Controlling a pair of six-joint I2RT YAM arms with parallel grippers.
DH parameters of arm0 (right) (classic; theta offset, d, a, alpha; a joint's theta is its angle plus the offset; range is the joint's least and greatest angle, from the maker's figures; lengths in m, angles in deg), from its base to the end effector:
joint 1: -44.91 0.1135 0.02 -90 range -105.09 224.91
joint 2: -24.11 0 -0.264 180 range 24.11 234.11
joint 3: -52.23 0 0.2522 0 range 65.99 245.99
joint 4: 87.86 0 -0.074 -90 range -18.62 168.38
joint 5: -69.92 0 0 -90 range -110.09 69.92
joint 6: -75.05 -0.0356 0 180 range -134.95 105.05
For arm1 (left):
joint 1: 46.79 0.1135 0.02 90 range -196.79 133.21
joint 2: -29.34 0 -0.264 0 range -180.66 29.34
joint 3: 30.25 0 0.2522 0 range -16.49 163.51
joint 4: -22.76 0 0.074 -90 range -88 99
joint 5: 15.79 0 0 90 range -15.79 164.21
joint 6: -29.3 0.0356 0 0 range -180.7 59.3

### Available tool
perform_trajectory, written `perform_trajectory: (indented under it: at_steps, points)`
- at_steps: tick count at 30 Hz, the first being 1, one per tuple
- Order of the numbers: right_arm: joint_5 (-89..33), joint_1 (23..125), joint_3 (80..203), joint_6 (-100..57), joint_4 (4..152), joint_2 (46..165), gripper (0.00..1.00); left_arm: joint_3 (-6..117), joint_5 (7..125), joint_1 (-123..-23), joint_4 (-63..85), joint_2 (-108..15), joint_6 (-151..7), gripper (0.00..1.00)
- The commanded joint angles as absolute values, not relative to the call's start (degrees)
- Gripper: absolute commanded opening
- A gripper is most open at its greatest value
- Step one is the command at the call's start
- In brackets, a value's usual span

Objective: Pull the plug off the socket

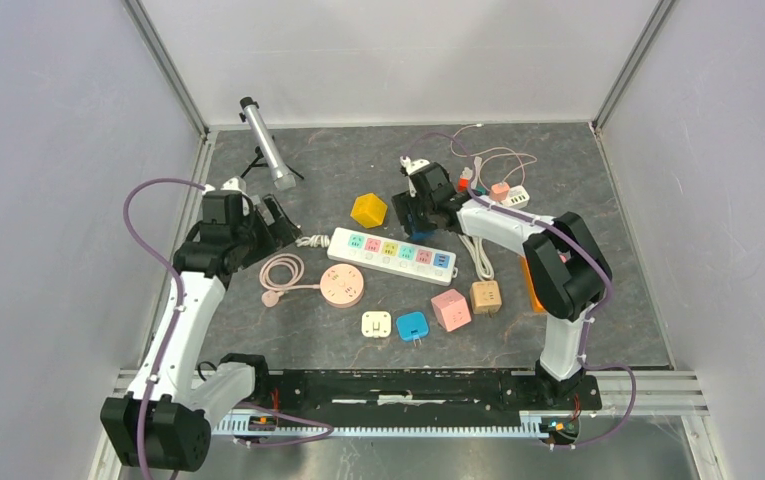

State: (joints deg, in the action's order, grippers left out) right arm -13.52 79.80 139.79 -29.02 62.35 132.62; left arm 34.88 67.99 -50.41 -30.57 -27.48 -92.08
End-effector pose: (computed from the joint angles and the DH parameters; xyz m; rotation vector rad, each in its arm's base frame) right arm 0.3374 0.2304 0.1890 -0.3954 2.4309 0.2355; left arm 0.2017 -0.0166 0.2935 -0.5213 2.3338 -0.4215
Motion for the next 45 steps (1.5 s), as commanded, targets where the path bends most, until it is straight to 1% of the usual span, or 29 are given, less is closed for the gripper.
perform_trajectory:
  at_steps: [1, 5, 10, 12, 16, 18, 20, 22, 24, 26, 29, 33, 36, 38, 42, 45]
  points:
    - [-18.3, 79.1, 144.8, -25.4, 62.5, 129.9, 0.85, 39.6, 73.9, -50.2, -30.3, -25.6, -87.0, 1.0]
    - [-19.5, 78.2, 145.0, -22.4, 62.5, 126.4, 0.94, 42.7, 74.0, -50.2, -29.3, -25.4, -82.9, 1.0]
    - [-16.3, 75.9, 143.6, -21.1, 62.3, 121.0, 0.95, 45.5, 70.5, -50.2, -24.9, -25.5, -82.2, 1.0]
    - [-12.5, 74.3, 141.5, -21.3, 63.1, 118.0, 0.95, 45.9, 66.9, -50.2, -21.0, -25.9, -83.9, 1.0]
    - [-5.4, 69.4, 137.8, -23.3, 63.5, 111.9, 0.95, 47.8, 50.4, -50.3, -14.2, -29.3, -86.8, 1.0]
    - [-3.0, 66.9, 136.0, -23.5, 63.9, 110.0, 0.95, 48.1, 46.1, -50.5, -11.5, -30.6, -89.5, 1.0]
    - [-2.9, 63.8, 135.6, -22.8, 63.3, 109.6, 0.95, 47.9, 44.5, -51.4, -9.1, -31.2, -91.1, 1.0]
    - [-4.5, 60.3, 136.0, -22.8, 62.2, 110.9, 0.95, 47.7, 44.1, -52.9, -7.7, -31.9, -91.8, 1.0]
    - [-9.5, 57.2, 137.4, -21.6, 60.6, 113.2, 0.95, 47.5, 43.5, -54.9, -7.1, -32.9, -92.3, 1.0]
    - [-11.7, 55.1, 139.0, -20.5, 58.7, 116.1, 0.96, 47.4, 44.6, -58.3, -6.6, -34.6, -91.5, 1.0]
    - [-16.5, 53.1, 140.4, -19.0, 57.1, 119.1, 0.96, 48.9, 47.1, -63.3, -6.4, -38.7, -92.1, 1.0]
    - [-19.9, 52.3, 139.1, -15.7, 60.6, 121.4, 0.96, 51.8, 51.7, -70.7, -3.1, -47.1, -91.7, 1.0]
    - [-21.9, 52.1, 139.6, -12.6, 61.5, 123.9, 0.94, 57.6, 52.1, -74.8, -1.6, -55.6, -92.5, 1.0]
    - [-22.2, 51.9, 140.6, -12.4, 62.2, 126.3, 0.87, 63.7, 50.7, -76.0, -2.6, -63.3, -92.9, 0.98]
    - [-21.0, 51.9, 149.1, -12.5, 58.6, 133.6, 0.81, 76.8, 49.0, -77.7, -3.5, -75.1, -96.5, 0.95]
    - [-20.4, 51.9, 152.6, -13.0, 58.0, 136.5, 0.77, 83.0, 49.1, -79.4, -2.4, -81.9, -97.5, 0.94]
